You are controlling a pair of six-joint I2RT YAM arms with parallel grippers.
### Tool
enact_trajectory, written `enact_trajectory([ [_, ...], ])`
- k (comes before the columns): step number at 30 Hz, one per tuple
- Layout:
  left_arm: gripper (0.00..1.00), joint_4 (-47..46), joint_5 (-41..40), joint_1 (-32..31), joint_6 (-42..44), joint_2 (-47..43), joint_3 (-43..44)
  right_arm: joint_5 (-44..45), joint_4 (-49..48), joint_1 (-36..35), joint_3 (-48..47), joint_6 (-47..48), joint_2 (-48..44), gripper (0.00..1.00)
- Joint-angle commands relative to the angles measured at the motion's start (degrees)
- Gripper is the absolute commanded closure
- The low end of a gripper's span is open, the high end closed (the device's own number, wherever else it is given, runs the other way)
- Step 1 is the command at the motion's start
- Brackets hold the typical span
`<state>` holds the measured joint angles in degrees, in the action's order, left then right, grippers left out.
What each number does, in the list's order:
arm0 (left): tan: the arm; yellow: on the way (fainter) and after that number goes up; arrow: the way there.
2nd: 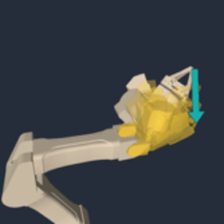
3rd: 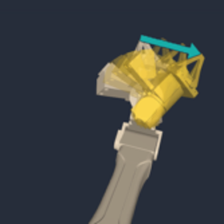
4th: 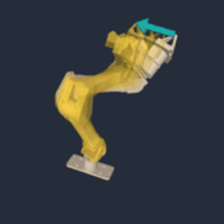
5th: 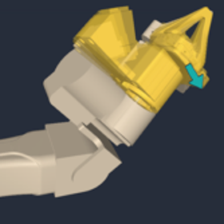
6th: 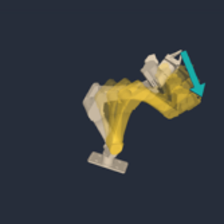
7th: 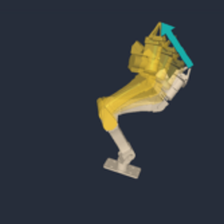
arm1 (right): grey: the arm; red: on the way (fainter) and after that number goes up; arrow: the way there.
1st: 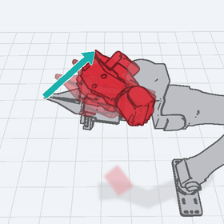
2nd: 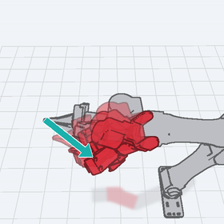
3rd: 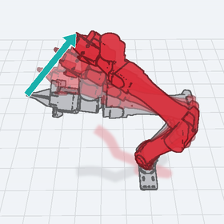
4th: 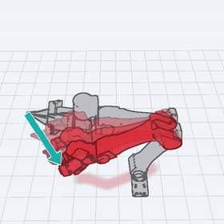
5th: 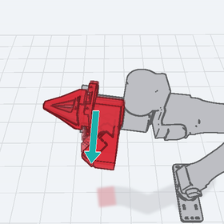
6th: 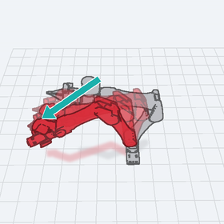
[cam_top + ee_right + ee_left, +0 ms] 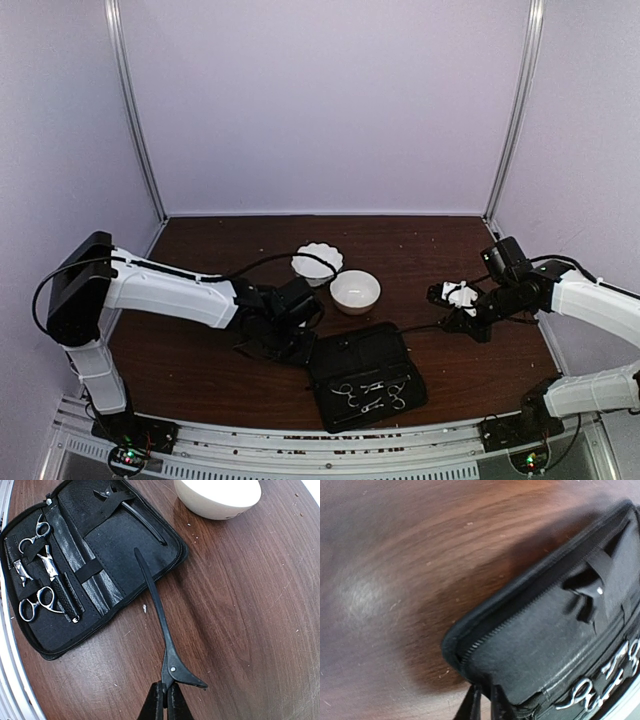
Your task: Sort the hair-cutting tools
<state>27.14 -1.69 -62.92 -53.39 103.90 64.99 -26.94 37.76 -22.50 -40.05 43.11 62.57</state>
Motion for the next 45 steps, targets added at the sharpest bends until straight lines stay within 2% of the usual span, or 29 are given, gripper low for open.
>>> enact_trajectory([
  [1, 0.96, 0.86, -2.11, 0.05, -0.93, 0.67, 0.7, -0.57, -0.22, 0.27, -0.14, -0.76, -0.86, 1.0],
  [2, 1.0, 1.16, -2.85, 0.14, -0.82, 0.69, 1.04, -0.57, -0.21, 0.27, -0.14, -0.75, -0.87, 1.0],
  [12, 1.0, 2.64, -10.12, 5.25, 5.69, 0.76, 5.36, -0.58, -0.14, 0.27, -0.21, -0.88, -0.6, 1.0],
  [16, 1.0, 3.66, -7.71, 7.01, 7.27, 0.84, 6.65, -0.49, 0.14, 0.27, -0.31, -0.89, -0.67, 1.0],
  [17, 0.96, 3.64, -6.23, 6.86, 6.85, 0.56, 6.42, -0.45, 0.2, 0.28, -0.27, -0.81, -0.81, 1.0],
  [19, 0.73, 3.35, -4.62, 5.68, 4.77, -0.51, 5.05, -0.23, 0.0, 0.26, 0.02, -0.73, -1.22, 1.0],
  [20, 0.69, 3.28, -4.34, 4.77, 4.05, -1.13, 4.42, -0.22, -0.2, 0.27, 0.16, -0.75, -1.37, 1.0],
  [22, 0.66, 3.27, -3.94, 3.19, 3.24, -1.88, 3.81, -0.22, -0.51, 0.27, 0.19, -0.82, -1.44, 1.0],
  [25, 0.67, 3.34, -3.14, 1.43, 2.46, -1.31, 3.78, -0.58, -0.8, 0.27, -0.05, -0.84, -0.78, 1.0],
  [35, 0.85, 3.45, -3.09, 1.21, 0.45, 1.68, 3.26, -1.11, -0.49, 0.31, -0.33, -0.83, 0.25, 0.99],
  [45, 0.87, 4.53, -3.2, 1.39, 2.4, 4.66, 6.78, -0.75, -0.44, 0.27, -0.39, -0.97, 0.53, 0.99],
])
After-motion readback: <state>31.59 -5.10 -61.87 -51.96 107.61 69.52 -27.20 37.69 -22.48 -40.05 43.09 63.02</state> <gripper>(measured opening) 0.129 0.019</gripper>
